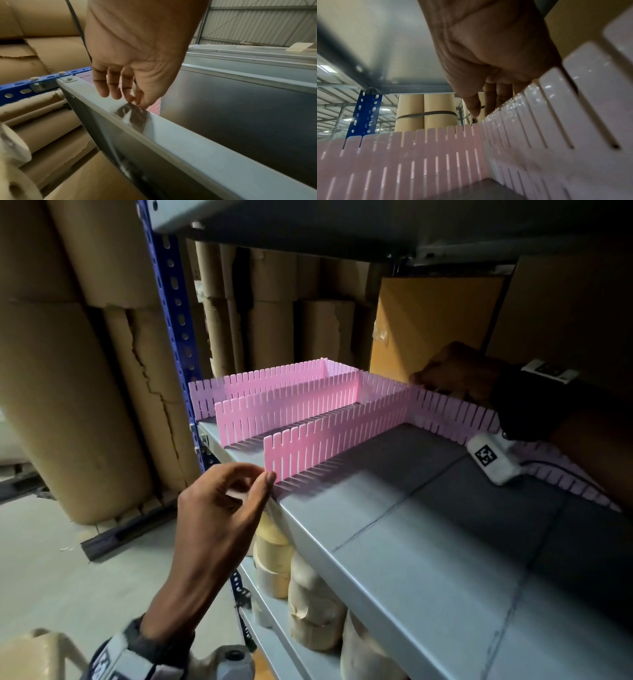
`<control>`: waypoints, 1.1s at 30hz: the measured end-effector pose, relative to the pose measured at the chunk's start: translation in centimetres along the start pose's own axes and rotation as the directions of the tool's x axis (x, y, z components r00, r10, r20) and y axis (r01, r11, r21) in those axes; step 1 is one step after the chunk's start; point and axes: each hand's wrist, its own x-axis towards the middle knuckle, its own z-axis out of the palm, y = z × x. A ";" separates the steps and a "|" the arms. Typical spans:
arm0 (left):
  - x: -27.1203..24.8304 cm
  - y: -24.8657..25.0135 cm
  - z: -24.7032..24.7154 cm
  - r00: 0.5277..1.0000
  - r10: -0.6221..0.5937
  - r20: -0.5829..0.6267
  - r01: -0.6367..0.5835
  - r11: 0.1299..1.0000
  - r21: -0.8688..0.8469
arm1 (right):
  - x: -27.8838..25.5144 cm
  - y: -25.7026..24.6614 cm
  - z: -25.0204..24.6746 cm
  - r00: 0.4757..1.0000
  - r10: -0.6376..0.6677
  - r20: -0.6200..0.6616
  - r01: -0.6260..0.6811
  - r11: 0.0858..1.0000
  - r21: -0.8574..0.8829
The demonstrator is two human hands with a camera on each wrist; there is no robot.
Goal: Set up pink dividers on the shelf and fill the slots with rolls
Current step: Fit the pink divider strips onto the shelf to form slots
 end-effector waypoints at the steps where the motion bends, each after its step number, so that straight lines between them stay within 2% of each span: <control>1: -0.1 -0.4 0.0 1.000 -0.014 0.018 0.013 1.000 0.017 | -0.1 0.1 0.0 1.000 -0.024 -0.011 0.024 1.000 -0.010; 11: -0.1 -1.0 -0.4 0.998 0.021 0.058 -0.025 0.997 0.077 | 0.1 0.3 0.4 0.990 -0.141 0.001 0.140 0.988 -0.057; 23: -0.4 -0.8 -0.2 0.999 0.032 0.014 -0.033 0.996 0.088 | 0.6 0.3 0.6 0.991 -0.137 -0.013 0.135 0.987 -0.084; 28: -0.2 -0.7 -0.3 1.000 0.024 0.004 -0.024 0.997 0.077 | -1.4 -1.2 -0.1 0.998 -0.062 0.019 0.064 0.995 -0.075; 30: 0.0 -1.0 -0.4 0.999 0.028 0.020 -0.030 0.998 0.061 | -2.8 -2.7 -0.8 0.999 -0.028 -0.031 0.027 0.998 -0.051; 33: -0.2 -1.5 -1.3 0.995 0.029 0.091 -0.027 0.999 -0.021 | -5.4 -5.3 -1.7 0.991 -0.047 -0.128 0.040 0.997 -0.061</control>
